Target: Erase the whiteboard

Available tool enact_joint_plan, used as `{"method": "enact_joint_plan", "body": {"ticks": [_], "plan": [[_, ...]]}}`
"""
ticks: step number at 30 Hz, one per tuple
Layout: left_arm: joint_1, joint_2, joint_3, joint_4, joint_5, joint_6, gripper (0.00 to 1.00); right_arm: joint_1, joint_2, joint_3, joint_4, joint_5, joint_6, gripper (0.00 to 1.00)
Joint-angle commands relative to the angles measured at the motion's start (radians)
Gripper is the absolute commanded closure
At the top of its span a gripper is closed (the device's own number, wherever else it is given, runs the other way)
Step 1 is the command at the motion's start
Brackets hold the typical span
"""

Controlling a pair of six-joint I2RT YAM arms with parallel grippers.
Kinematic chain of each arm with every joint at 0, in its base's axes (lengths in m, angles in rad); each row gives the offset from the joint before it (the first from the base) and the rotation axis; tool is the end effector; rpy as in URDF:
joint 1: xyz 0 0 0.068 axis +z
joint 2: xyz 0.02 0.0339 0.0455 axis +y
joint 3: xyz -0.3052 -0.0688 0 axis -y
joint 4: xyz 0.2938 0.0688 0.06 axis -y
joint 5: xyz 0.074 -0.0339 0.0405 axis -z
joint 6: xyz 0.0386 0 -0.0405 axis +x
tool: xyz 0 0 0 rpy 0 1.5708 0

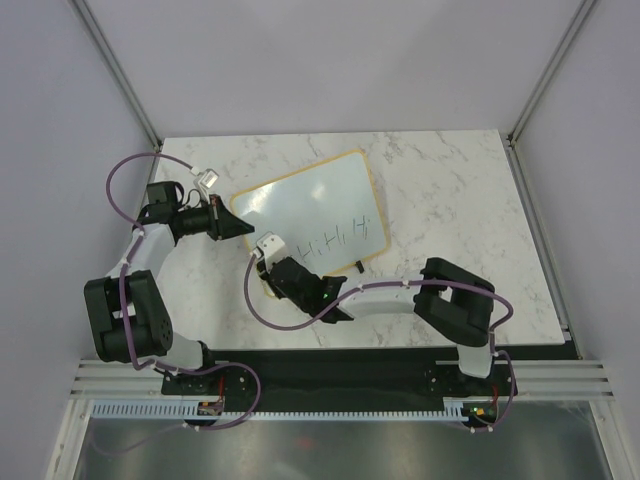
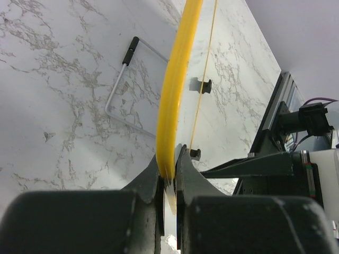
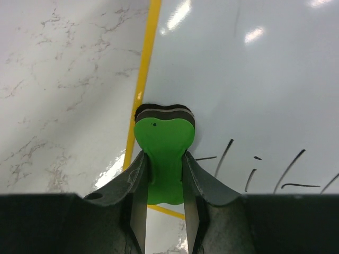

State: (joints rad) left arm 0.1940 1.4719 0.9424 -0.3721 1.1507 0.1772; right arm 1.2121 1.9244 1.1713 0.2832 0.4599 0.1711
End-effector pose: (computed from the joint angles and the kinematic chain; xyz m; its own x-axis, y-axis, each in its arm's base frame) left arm 0.3300 0.0289 0.2502 -0.6734 -0.0590 -0.7369 0.6054 0.5281 -0.5956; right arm 0.1838 0.4415 0.1935 -0.2758 -0.3011 -0.9128 -0.6628 0.7473 -0.0462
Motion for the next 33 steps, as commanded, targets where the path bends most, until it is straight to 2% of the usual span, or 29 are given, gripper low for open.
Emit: {"method": "enact_joint_plan", "body": {"ticks": [1, 5, 8, 12, 17, 20, 26, 29, 33], "plan": [[-0.001, -0.028, 0.03, 0.105, -0.223, 0.194, 0.98, -0.078, -0.054, -0.067, -0.002, 0.092, 0.01, 1.0], [-0.001, -0.028, 0.03, 0.105, -0.223, 0.2, 0.98, -0.164, -0.157, -0.186, -0.019, 0.183, 0.021, 1.0], [0.001, -0.027, 0.029, 0.104, -0.227, 0.203, 0.98, -0.282, -0.234, -0.26, -0.016, 0.224, 0.025, 1.0], [0.001, -0.03, 0.027, 0.098, -0.232, 0.214, 0.98, -0.39, -0.3, -0.349, 0.027, 0.214, 0.025, 1.0], [-0.001, -0.028, 0.029, 0.096, -0.236, 0.219, 0.98, -0.416, -0.302, -0.341, 0.034, 0.195, 0.005, 1.0], [-0.001, -0.028, 0.026, 0.096, -0.233, 0.217, 0.98, -0.384, -0.263, -0.323, 0.071, 0.108, 0.019, 1.0], [-0.001, -0.033, 0.026, 0.096, -0.233, 0.212, 0.98, -0.085, -0.118, -0.262, 0.2, 0.031, -0.021, 1.0], [0.001, -0.032, 0.027, 0.096, -0.232, 0.209, 0.98, -0.025, -0.035, -0.213, 0.263, -0.022, -0.022, 1.0], [-0.001, -0.036, 0.027, 0.094, -0.233, 0.206, 0.98, 0.018, 0.038, -0.108, 0.241, -0.004, -0.027, 1.0]]}}
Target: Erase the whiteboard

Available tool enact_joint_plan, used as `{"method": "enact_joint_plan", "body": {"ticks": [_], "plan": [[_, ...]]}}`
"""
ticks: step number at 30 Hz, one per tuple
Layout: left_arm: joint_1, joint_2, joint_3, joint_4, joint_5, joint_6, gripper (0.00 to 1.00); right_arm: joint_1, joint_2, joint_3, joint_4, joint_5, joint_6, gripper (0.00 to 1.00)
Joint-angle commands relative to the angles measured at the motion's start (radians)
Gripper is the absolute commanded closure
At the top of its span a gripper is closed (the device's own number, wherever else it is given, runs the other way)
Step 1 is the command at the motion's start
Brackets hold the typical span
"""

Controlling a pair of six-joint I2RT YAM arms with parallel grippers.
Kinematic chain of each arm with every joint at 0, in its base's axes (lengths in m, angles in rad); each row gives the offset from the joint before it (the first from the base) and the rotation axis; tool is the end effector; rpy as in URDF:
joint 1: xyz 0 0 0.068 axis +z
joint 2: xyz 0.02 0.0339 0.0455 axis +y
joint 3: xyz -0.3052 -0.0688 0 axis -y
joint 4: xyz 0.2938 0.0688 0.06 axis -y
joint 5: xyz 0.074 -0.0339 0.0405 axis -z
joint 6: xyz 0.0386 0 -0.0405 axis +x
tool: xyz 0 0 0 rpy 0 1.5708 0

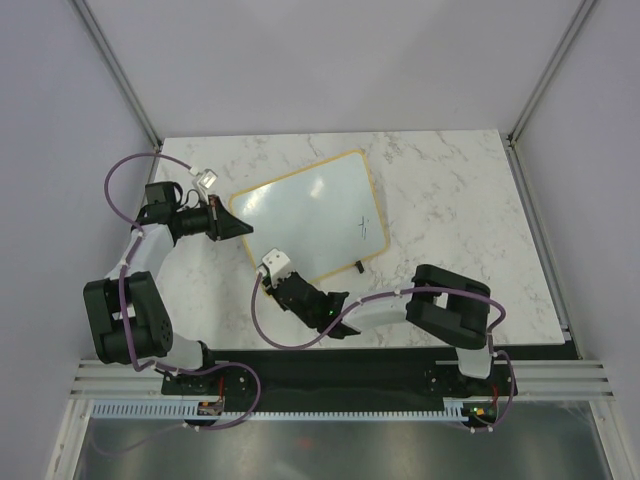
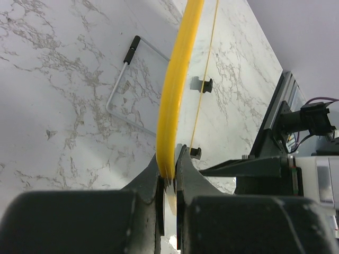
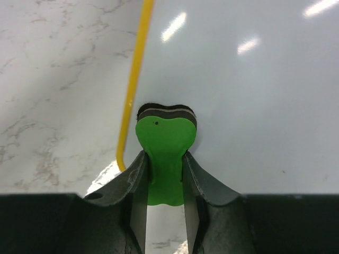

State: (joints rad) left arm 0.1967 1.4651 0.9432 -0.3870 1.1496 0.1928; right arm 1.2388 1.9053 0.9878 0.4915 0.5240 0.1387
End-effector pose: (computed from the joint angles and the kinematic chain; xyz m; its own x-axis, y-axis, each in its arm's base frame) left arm 0.3281 0.0295 0.2517 -0.6692 -0.0535 -0.7412 0.6097 0.5307 -0.5888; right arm 0.1630 0.4137 0.1606 -0.2260 -0.2883 -0.9305 -0.6450 0.7601 -0.0789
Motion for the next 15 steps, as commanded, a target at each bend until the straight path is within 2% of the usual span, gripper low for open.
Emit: {"method": "enact_joint_plan", "body": {"ticks": [1, 3, 6, 10, 15], "plan": [[-0.002, -0.029, 0.025, 0.106, -0.234, 0.192, 0.98, -0.007, 0.061, 0.084, 0.03, -0.056, 0.009, 1.0], [-0.002, -0.029, 0.025, 0.102, -0.235, 0.198, 0.98, -0.013, 0.054, 0.095, 0.027, 0.02, 0.004, 1.0], [-0.003, -0.029, 0.025, 0.102, -0.24, 0.203, 0.98, -0.054, 0.0, 0.046, 0.013, 0.044, 0.016, 1.0], [-0.003, -0.025, 0.028, 0.099, -0.24, 0.204, 0.98, -0.13, -0.09, -0.102, 0.007, 0.112, 0.032, 1.0], [-0.002, -0.015, 0.031, 0.1, -0.246, 0.211, 0.98, -0.309, -0.241, -0.256, 0.001, 0.137, 0.116, 1.0]]}}
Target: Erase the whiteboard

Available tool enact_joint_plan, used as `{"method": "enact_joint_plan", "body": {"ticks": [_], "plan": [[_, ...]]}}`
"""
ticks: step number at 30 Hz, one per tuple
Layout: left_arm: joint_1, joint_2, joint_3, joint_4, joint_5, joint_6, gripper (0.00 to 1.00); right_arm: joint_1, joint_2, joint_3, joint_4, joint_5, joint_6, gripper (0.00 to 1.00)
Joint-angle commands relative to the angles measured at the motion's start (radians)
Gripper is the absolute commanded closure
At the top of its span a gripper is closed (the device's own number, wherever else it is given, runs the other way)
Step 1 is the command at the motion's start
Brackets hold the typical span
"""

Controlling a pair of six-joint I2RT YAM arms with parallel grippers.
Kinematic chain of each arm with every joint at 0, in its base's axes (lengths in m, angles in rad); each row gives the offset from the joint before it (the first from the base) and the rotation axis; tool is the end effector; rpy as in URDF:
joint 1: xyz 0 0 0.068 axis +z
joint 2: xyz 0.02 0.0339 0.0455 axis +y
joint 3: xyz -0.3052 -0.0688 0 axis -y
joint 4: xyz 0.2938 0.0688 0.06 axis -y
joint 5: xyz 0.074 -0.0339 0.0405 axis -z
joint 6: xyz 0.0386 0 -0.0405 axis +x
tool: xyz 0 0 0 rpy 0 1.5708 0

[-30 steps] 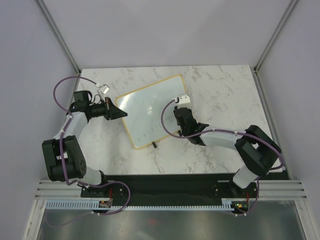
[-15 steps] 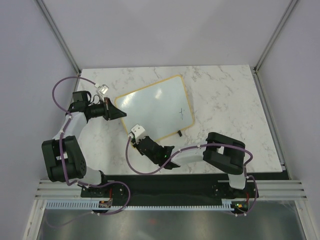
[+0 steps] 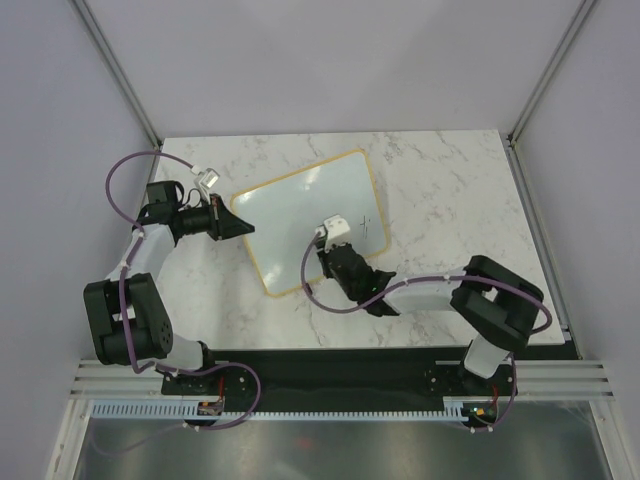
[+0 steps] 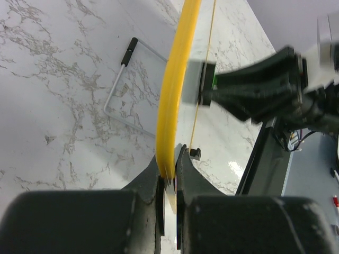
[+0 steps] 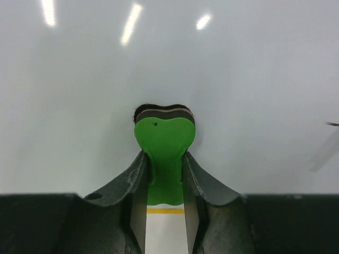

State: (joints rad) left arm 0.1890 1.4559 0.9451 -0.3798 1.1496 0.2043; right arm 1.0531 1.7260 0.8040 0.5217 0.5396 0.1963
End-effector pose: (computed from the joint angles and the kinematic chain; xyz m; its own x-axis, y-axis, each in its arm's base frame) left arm 0.3279 0.0269 0.2556 -0.6489 -0.0397 -0.7598 0.6317 0.5284 -0.5671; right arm 0.2108 0.3301 0.1754 -0.2889 -0.1691 -0.9423 -0.4639 0.8857 -0.0168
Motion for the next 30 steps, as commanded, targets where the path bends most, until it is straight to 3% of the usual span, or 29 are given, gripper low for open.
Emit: {"method": "enact_joint_plan", "body": {"ticks": [1, 6, 16, 20, 24, 30], "plan": [[0.006, -0.006, 0.029, 0.093, -0.248, 0.201, 0.98, -0.146, -0.083, -0.112, -0.026, 0.126, 0.071, 1.0], [0.007, -0.005, 0.027, 0.091, -0.246, 0.201, 0.98, -0.287, -0.144, -0.157, -0.016, 0.077, 0.104, 1.0], [0.006, -0.015, 0.018, 0.09, -0.252, 0.201, 0.98, -0.301, -0.068, 0.127, -0.034, 0.031, 0.029, 1.0], [0.006, -0.015, 0.02, 0.09, -0.252, 0.207, 0.98, -0.349, -0.049, 0.164, -0.064, 0.02, 0.041, 1.0], [0.006, -0.011, 0.023, 0.09, -0.249, 0.205, 0.98, -0.364, -0.039, 0.126, -0.103, 0.014, 0.094, 1.0], [0.006, -0.005, 0.026, 0.09, -0.248, 0.208, 0.98, -0.357, -0.094, -0.102, -0.066, -0.056, 0.229, 1.0]]}}
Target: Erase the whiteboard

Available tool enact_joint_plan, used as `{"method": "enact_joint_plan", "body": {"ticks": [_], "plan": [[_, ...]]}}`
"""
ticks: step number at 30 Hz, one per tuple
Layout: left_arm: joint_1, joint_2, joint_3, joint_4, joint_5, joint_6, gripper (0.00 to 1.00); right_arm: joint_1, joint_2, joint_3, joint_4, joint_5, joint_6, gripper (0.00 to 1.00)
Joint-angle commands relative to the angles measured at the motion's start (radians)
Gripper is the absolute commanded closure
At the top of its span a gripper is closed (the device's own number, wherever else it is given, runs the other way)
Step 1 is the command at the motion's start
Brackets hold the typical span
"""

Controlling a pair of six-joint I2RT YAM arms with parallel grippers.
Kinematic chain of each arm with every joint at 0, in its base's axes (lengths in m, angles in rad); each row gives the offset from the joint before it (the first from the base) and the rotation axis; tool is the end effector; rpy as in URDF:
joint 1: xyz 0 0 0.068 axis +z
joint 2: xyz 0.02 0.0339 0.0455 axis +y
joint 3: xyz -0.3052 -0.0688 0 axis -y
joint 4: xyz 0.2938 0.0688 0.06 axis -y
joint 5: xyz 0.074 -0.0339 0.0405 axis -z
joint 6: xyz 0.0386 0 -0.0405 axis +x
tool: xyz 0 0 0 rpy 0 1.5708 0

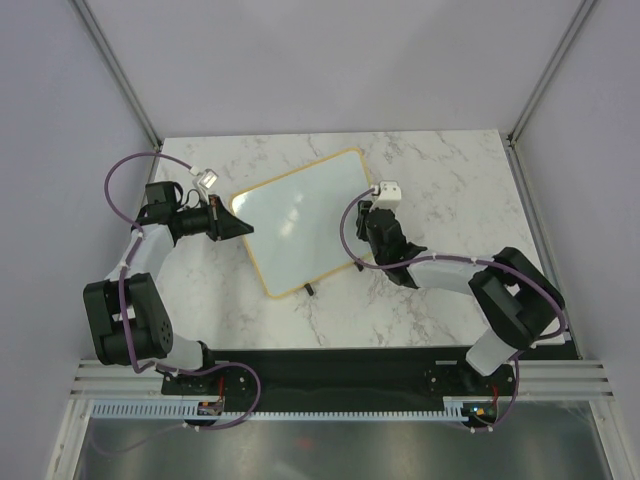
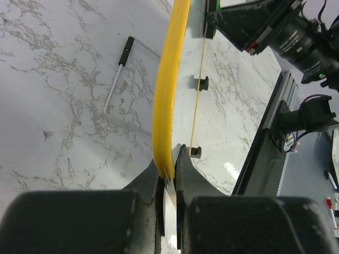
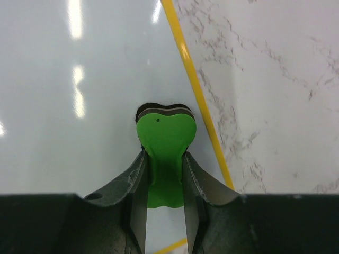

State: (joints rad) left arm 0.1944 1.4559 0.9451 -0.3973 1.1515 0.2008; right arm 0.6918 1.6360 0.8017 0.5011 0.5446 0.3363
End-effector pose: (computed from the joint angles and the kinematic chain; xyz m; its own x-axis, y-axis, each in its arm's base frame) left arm 0.3265 0.0284 0.2547 -0.6637 -0.0479 -0.7465 0.6175 0.5282 -0.5829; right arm 0.3076 0.2288 0.2057 -0.2934 0.1235 -0.9480 -0.0760 0.9855 0.1519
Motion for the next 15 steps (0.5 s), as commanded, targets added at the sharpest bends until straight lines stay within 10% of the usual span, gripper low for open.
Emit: {"method": "enact_joint_plan", "body": {"ticks": [1, 15], "plan": [[0.0, -0.002, 0.027, 0.107, -0.248, 0.212, 0.98, 0.018, -0.005, -0.117, -0.047, -0.06, 0.111, 1.0], [0.0, -0.002, 0.023, 0.109, -0.251, 0.209, 0.98, -0.037, -0.038, -0.01, -0.088, -0.026, 0.06, 1.0]]}}
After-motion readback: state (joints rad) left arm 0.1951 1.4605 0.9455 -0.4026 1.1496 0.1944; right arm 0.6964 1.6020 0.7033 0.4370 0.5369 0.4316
